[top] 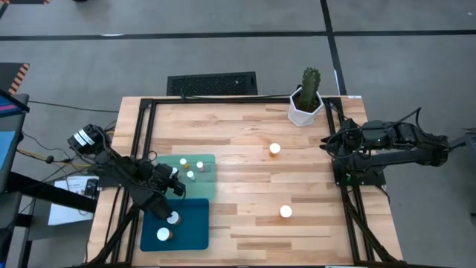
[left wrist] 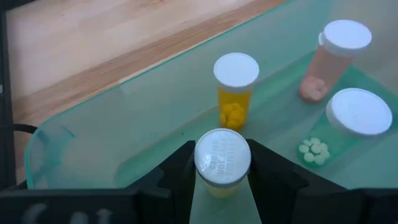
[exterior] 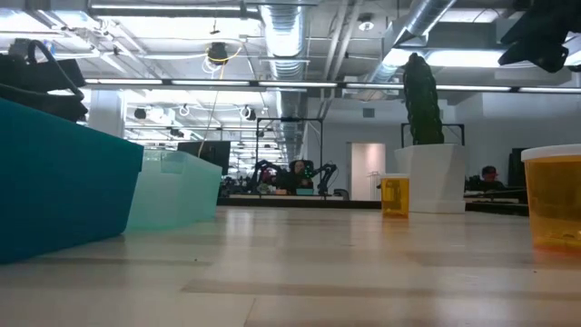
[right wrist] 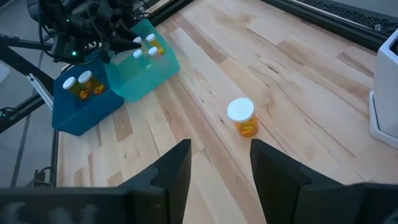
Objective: Pick and place medicine bottles into bin by pill shape (circle, oval)
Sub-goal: Put the small yellow pill bottle into the green bin
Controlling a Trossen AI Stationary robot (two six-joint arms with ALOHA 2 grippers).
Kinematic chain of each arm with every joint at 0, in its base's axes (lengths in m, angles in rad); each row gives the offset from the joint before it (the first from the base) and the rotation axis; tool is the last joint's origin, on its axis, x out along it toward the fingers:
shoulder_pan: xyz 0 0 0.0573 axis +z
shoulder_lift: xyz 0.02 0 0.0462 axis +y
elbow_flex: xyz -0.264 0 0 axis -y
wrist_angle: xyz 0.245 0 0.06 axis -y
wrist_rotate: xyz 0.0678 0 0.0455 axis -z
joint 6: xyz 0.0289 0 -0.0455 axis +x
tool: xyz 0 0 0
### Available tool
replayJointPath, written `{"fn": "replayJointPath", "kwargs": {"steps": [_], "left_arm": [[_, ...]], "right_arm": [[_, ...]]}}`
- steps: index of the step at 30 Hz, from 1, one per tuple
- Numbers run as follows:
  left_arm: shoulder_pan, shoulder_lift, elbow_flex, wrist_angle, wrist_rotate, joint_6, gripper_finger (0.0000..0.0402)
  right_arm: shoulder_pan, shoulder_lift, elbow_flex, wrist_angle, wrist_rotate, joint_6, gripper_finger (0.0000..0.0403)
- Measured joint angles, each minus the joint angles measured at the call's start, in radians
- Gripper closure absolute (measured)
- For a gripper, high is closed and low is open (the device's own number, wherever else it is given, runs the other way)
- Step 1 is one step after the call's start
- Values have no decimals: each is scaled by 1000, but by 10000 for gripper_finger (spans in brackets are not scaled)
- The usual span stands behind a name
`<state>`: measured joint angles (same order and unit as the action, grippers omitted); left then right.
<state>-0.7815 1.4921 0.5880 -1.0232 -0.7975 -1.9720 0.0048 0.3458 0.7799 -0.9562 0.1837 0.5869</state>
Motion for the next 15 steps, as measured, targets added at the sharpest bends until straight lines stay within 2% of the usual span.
{"fn": "replayJointPath", "kwargs": {"steps": [6, 15], "left_arm": [[0, 0, 0, 0, 11, 16, 272], [0, 0, 0, 3, 98, 17, 271]], "right_arm": [[0, 0, 0, 0, 0, 0, 228], [0, 0, 0, 0, 0, -1, 228]]}}
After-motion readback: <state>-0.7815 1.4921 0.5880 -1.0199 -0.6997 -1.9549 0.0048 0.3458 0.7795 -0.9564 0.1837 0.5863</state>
